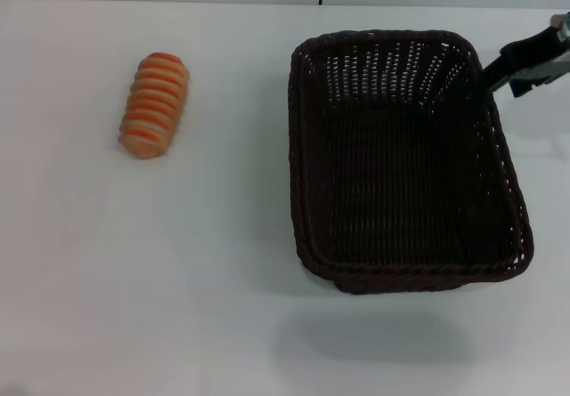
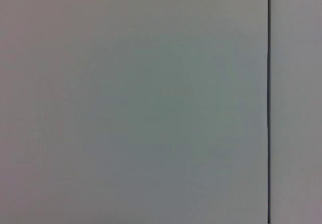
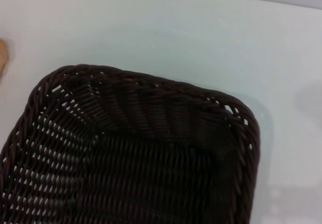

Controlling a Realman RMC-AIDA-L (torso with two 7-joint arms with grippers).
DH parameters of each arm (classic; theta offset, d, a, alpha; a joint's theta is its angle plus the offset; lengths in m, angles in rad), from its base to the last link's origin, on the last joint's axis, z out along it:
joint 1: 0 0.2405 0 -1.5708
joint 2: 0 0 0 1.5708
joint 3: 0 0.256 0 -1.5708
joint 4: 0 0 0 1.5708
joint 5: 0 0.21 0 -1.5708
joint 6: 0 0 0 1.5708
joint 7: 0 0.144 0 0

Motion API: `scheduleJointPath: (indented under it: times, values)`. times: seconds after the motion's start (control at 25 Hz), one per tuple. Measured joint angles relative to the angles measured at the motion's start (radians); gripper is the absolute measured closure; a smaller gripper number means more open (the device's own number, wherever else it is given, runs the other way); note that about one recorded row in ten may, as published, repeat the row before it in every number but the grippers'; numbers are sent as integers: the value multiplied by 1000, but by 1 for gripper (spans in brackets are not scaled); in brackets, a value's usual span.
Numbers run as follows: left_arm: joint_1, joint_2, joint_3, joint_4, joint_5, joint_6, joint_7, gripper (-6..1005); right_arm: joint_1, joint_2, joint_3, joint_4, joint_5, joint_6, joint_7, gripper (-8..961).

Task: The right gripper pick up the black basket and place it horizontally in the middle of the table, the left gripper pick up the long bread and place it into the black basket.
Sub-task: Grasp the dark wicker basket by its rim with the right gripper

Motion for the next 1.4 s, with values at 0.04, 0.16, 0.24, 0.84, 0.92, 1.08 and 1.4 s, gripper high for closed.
scheduleJointPath:
  times: [0.04,0.16,0.24,0.84,0.92,1.08,1.4]
  values:
    - [0,0,0,1,0,0,0,245,0,3,0,-5,0,-7,-5,390]
    - [-2,0,1,1,1,0,1,245,-1,10,0,-23,4,-32,-16,390]
    - [-2,0,1,1,4,0,1,245,-1,14,0,-35,7,-48,-22,390]
    - [-8,0,-6,24,7,0,13,245,-2,44,-31,-136,8,-164,-56,389]
    - [-9,0,-7,27,7,0,14,245,-3,46,-31,-153,7,-178,-63,389]
    - [-10,0,-8,28,7,0,15,245,-4,48,-31,-184,6,-201,-74,389]
    - [-10,1,-8,30,7,0,17,245,-29,51,-31,-195,8,-243,-83,403]
